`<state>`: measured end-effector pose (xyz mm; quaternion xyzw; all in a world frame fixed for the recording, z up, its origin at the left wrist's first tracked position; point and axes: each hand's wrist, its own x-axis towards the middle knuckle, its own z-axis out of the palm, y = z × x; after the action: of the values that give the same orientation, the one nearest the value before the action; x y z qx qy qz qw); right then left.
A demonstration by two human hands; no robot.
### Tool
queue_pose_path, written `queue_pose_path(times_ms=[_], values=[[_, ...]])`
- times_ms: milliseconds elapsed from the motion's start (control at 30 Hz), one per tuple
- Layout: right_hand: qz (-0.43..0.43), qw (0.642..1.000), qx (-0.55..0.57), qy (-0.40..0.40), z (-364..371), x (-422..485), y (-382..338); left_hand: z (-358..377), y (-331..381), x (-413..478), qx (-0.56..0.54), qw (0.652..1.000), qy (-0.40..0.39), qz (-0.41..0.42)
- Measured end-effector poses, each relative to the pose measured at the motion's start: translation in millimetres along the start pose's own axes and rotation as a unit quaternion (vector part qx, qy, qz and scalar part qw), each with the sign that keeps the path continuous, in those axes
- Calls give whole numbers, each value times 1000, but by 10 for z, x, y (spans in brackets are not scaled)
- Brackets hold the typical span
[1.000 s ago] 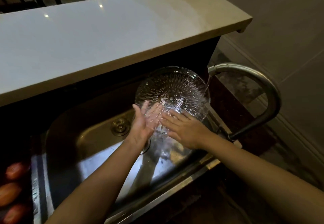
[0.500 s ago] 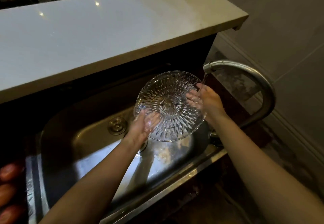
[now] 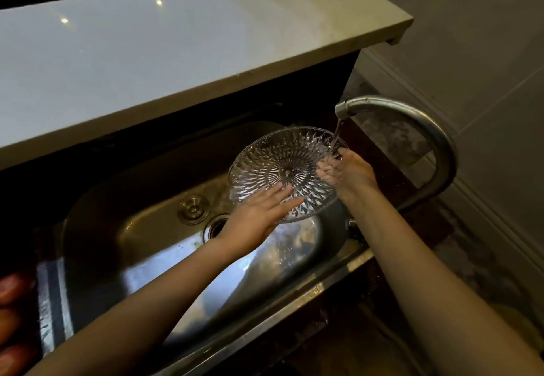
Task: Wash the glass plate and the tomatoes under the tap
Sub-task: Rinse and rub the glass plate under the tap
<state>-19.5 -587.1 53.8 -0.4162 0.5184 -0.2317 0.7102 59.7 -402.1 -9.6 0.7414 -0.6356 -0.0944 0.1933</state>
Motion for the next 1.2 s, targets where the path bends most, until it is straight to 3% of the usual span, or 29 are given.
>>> queue_pose_path(times_ms=[100, 200, 367, 467, 533, 600, 667, 733, 800, 900, 967, 1100, 1200], values=[[16, 1000, -5, 14, 56, 13, -47, -173, 32, -5, -91, 993, 68, 16], [3, 998, -63, -28, 145, 43, -54, -351, 22, 17, -184, 977, 93, -44], [-81, 986, -131, -63, 382, 53, -72, -619, -29, 56, -251, 955, 87, -129], [-75, 995, -56, -23, 529, 58, -64, -728, -19, 44, -286, 945, 69, -143], [-150, 986, -72, -18, 622, -43, -12, -780, -2, 56, -305, 939, 72, -143], [-307, 932, -188, -49, 707, -207, 102, -821, 4, 113, -295, 940, 85, -152], [-459, 832, -300, -83, 763, -321, 293, -840, -1, 181, -299, 936, 92, -161], [-525, 770, -346, -109, 770, -330, 376, -853, 0, 204, -341, 921, 89, -166], [-530, 768, -343, -107, 729, -221, 322, -859, -4, 162, -401, 898, 79, -165], [-387, 877, -278, -60, 596, 55, 182, -883, -46, 57, -484, 853, 89, -172], [-296, 916, -262, -68, 479, 206, 193, -881, -79, 10, -543, 812, 122, -177], [-270, 910, -313, -24, 413, 256, 350, -734, -99, -19, -658, 709, 146, -209], [-292, 840, -457, 6, 475, 190, 446, -577, -78, 7, -714, 633, 172, -247]])
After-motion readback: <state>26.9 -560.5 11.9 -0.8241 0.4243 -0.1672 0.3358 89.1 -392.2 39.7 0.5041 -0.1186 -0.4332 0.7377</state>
